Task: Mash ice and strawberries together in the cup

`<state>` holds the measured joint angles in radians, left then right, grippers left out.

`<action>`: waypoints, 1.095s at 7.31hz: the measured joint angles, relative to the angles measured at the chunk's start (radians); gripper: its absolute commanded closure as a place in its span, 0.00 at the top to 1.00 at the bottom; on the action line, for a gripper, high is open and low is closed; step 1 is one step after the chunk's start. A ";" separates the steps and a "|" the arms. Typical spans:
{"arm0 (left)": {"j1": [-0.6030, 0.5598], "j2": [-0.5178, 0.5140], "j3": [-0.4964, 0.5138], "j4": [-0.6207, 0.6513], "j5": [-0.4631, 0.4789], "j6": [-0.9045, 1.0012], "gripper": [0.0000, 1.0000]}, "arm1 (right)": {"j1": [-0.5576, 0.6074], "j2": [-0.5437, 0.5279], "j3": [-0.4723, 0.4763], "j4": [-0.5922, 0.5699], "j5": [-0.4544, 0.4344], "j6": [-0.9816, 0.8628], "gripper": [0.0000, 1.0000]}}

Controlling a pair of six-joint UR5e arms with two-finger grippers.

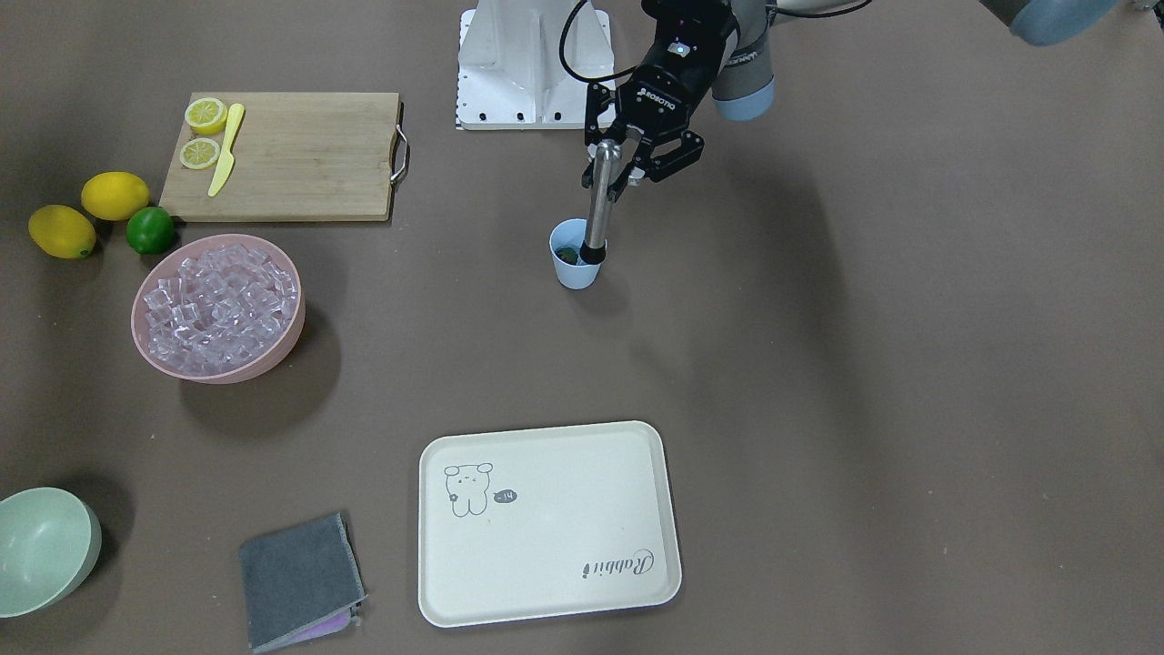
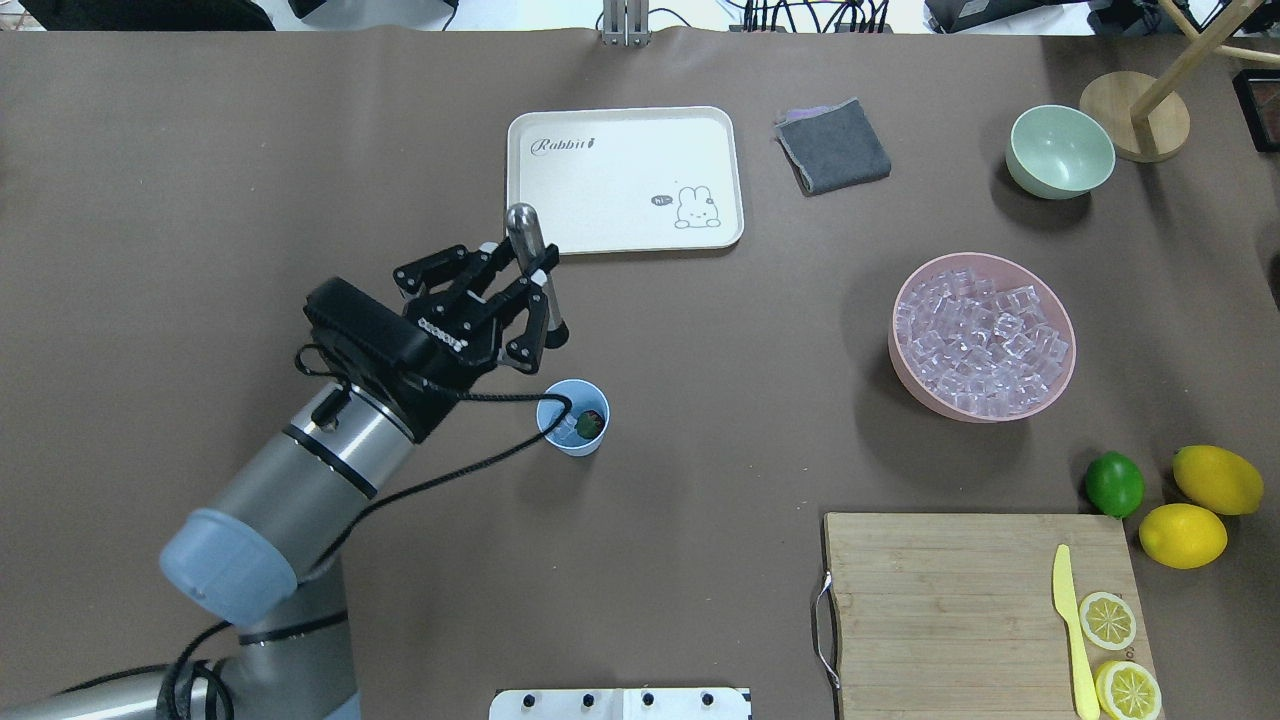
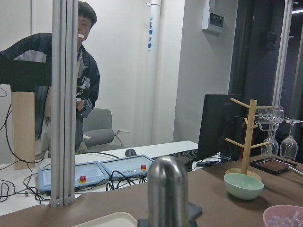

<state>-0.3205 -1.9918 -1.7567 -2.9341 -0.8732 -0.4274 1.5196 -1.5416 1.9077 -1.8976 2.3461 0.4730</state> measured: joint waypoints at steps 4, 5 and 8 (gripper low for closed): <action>-0.505 0.221 -0.042 0.268 -0.626 -0.245 0.00 | 0.005 0.017 0.002 0.027 -0.003 -0.010 1.00; -0.652 0.253 -0.027 0.358 -0.808 -0.250 0.00 | 0.005 0.015 -0.003 0.061 -0.002 -0.011 1.00; -0.903 0.269 0.071 0.612 -1.124 -0.207 0.00 | 0.000 0.005 -0.009 0.101 -0.005 -0.024 1.00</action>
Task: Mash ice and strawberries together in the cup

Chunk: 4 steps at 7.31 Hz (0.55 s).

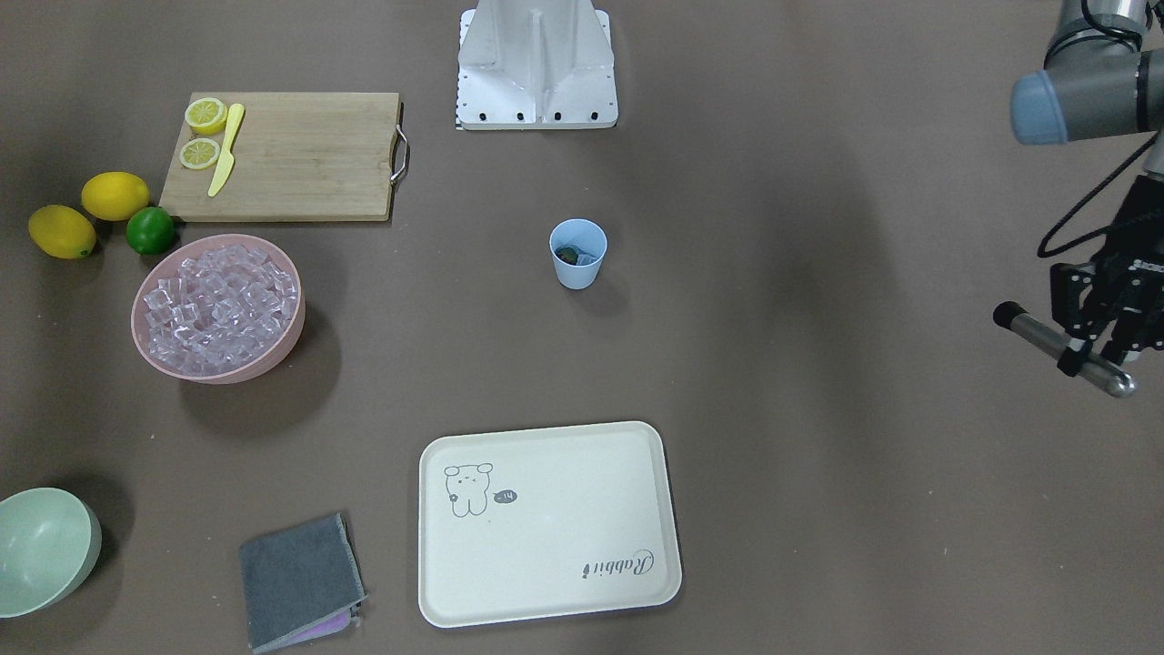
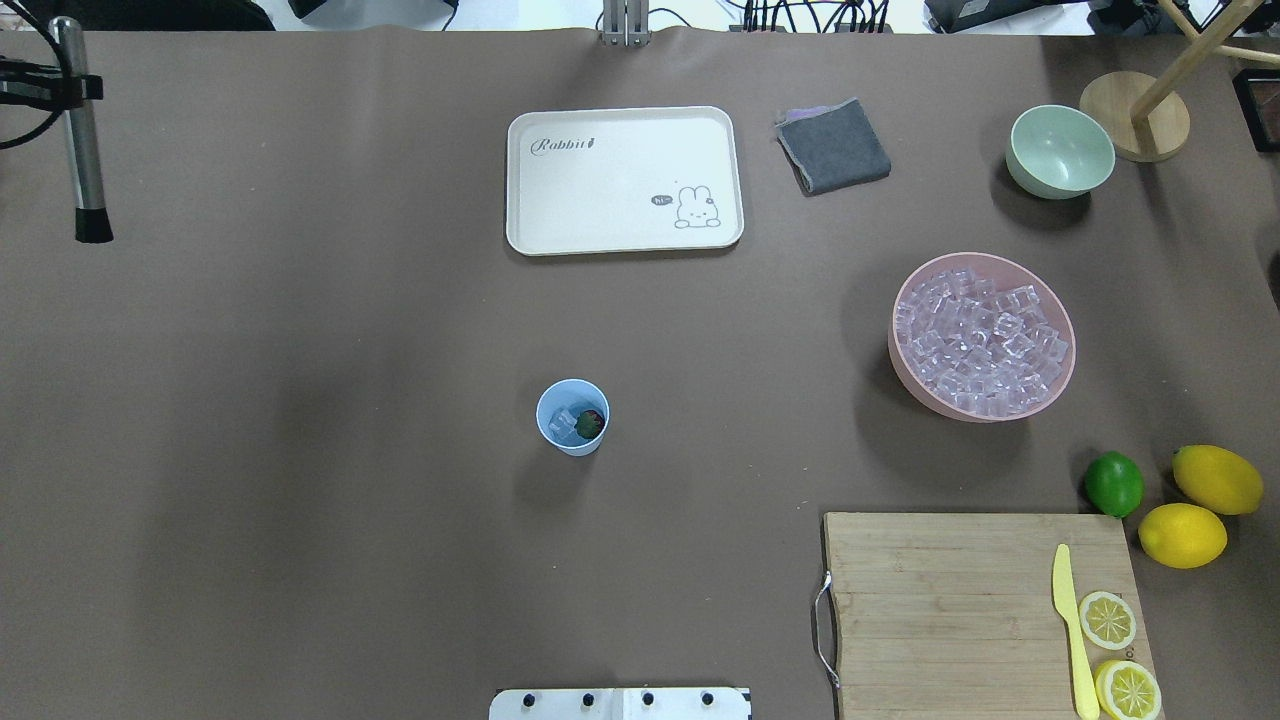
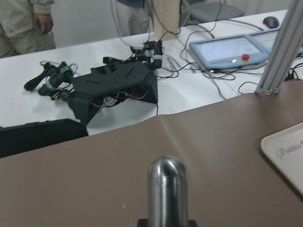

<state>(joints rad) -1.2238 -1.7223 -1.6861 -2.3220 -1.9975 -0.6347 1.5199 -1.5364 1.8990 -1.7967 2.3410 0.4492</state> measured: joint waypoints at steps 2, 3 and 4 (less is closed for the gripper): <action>-0.053 0.009 0.083 0.155 -0.118 0.055 0.00 | -0.005 -0.016 -0.005 0.002 -0.002 -0.050 1.00; -0.069 0.028 0.119 0.202 -0.179 0.067 0.00 | -0.012 -0.023 -0.007 0.002 -0.002 -0.066 1.00; -0.078 0.058 0.145 0.224 -0.209 0.078 0.00 | -0.023 -0.025 -0.008 0.003 0.000 -0.080 1.00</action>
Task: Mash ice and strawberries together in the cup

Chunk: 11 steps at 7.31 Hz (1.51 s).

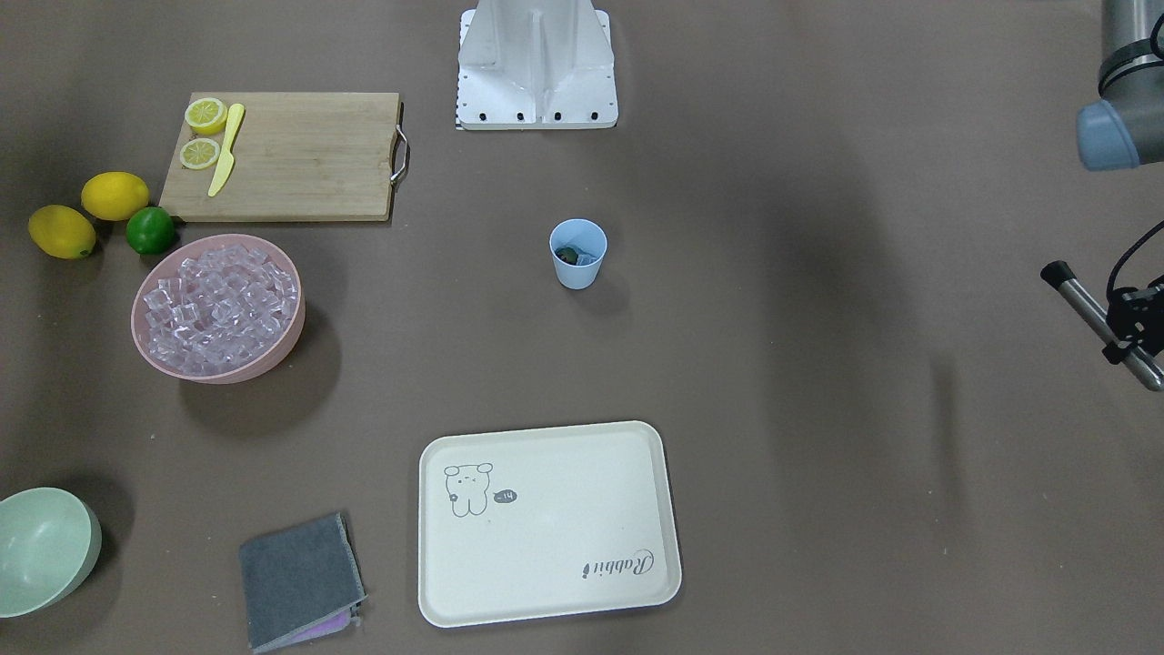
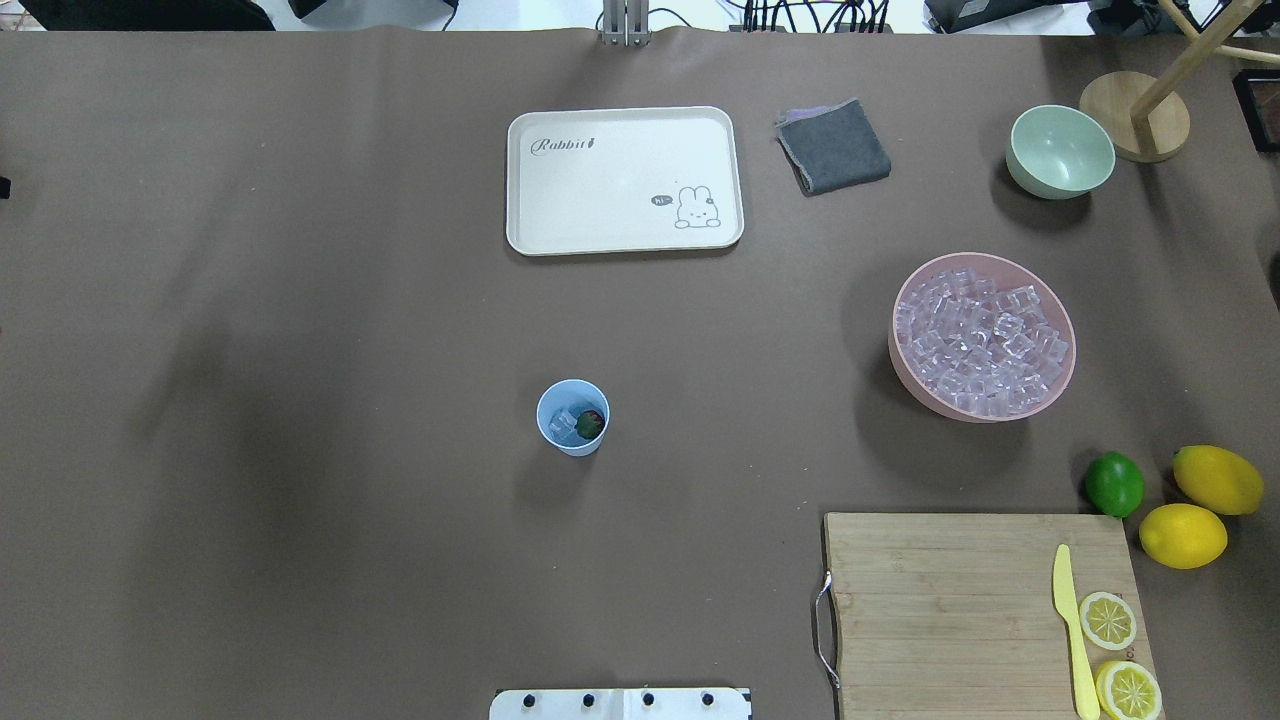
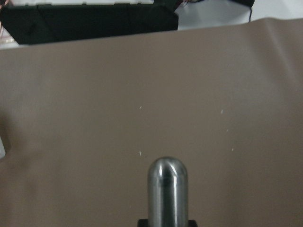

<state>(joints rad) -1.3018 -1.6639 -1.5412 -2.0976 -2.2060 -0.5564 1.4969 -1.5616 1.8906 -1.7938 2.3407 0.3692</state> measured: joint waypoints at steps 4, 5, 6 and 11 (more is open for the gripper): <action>0.065 0.019 0.080 0.049 -0.014 0.042 0.00 | -0.042 0.010 0.000 0.005 0.003 -0.009 1.00; 0.093 0.018 0.091 0.063 -0.012 0.055 0.00 | -0.044 0.010 0.001 0.008 0.002 -0.010 1.00; 0.111 0.018 0.104 0.069 -0.010 0.062 0.00 | -0.045 0.010 0.002 0.013 0.001 -0.010 1.00; 0.134 0.016 0.160 0.069 0.010 0.094 0.00 | -0.046 0.009 0.004 0.017 0.004 -0.010 1.00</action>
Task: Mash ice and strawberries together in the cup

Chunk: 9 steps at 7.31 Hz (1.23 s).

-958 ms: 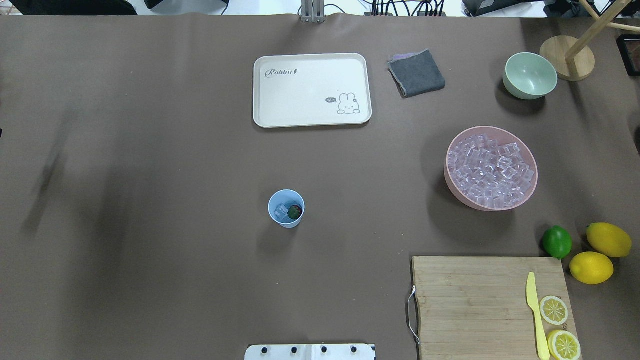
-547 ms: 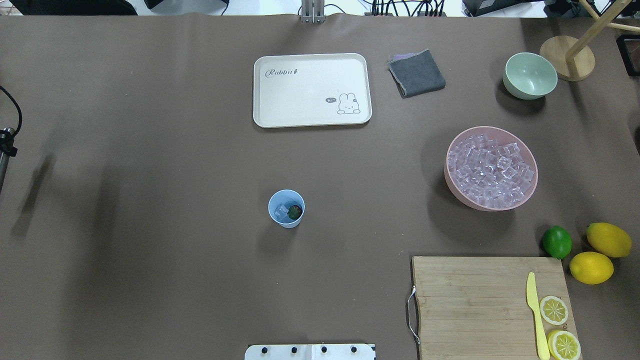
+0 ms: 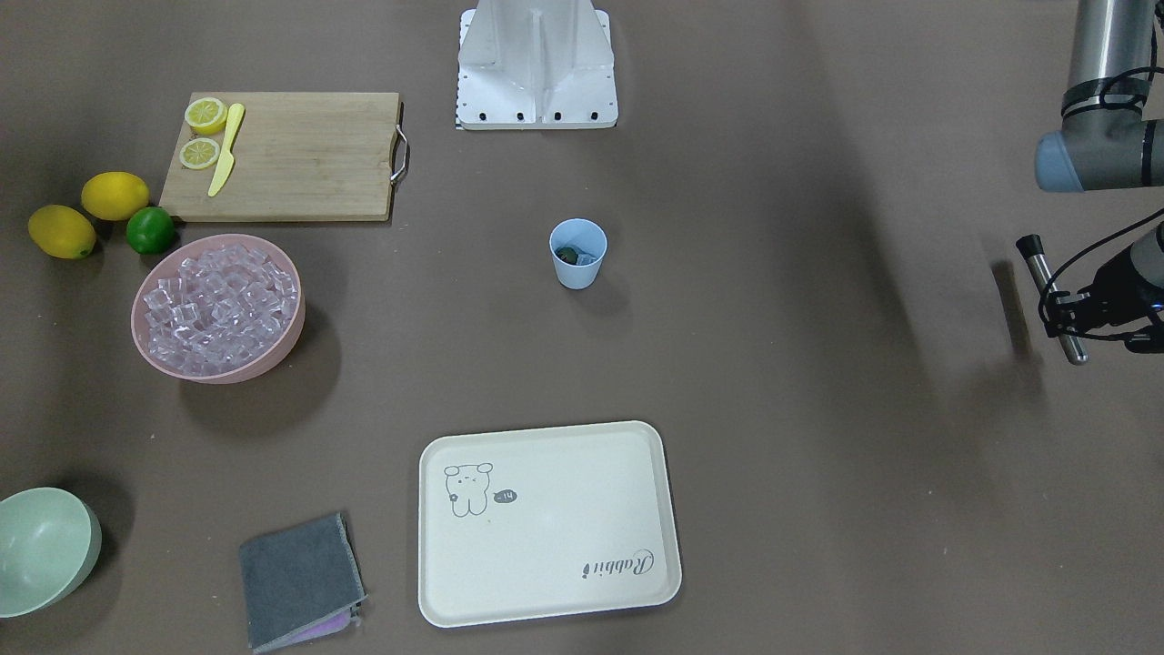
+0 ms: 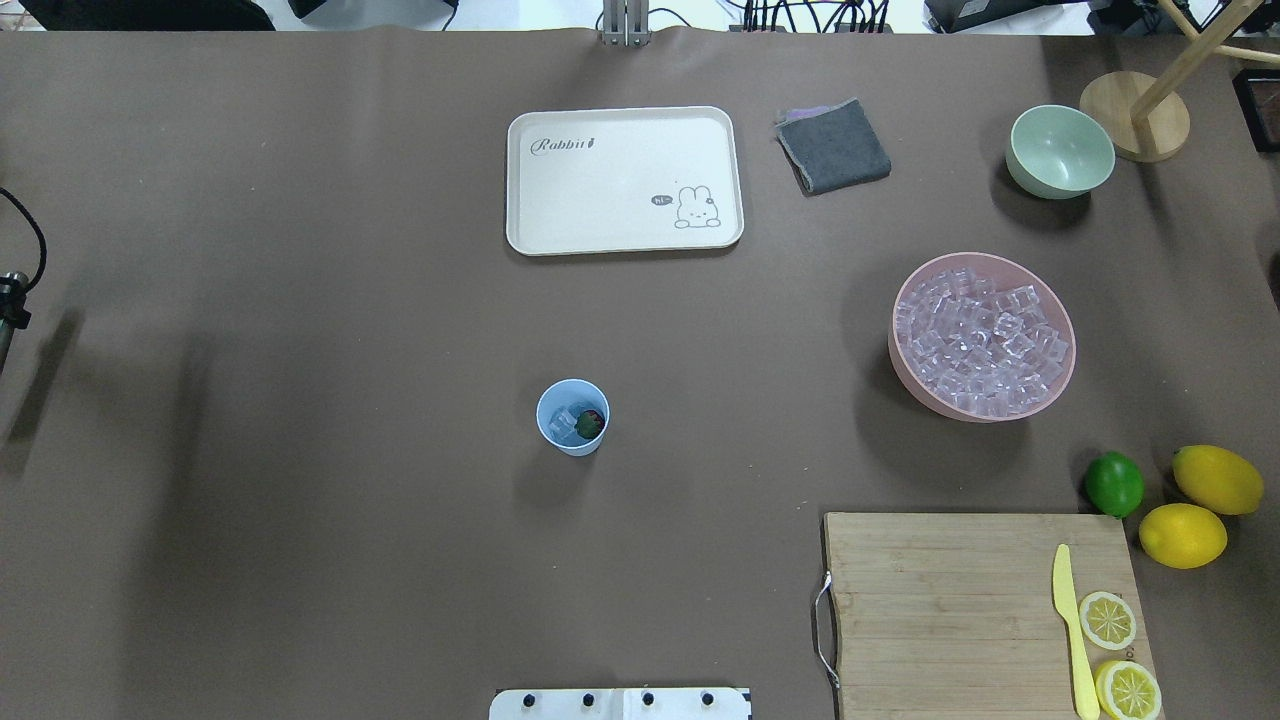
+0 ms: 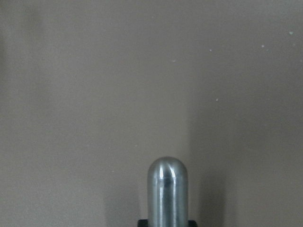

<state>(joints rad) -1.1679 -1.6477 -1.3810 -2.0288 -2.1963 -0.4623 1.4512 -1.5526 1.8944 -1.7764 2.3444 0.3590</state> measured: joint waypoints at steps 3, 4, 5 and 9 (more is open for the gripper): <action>0.018 -0.003 0.018 -0.004 0.023 -0.001 0.98 | 0.000 0.003 0.001 0.001 0.001 0.001 1.00; 0.021 -0.003 0.021 -0.006 0.027 -0.002 0.98 | 0.000 0.003 0.001 0.003 0.001 0.001 1.00; 0.023 -0.002 0.022 -0.008 0.033 -0.001 0.98 | 0.000 0.004 0.002 0.004 0.001 0.002 1.00; -0.140 -0.084 0.008 0.043 0.034 0.178 0.98 | 0.000 0.000 0.006 0.009 -0.002 -0.001 1.00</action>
<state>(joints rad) -1.3079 -1.7316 -1.3728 -1.9861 -2.1625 -0.2846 1.4511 -1.5528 1.9003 -1.7671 2.3429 0.3584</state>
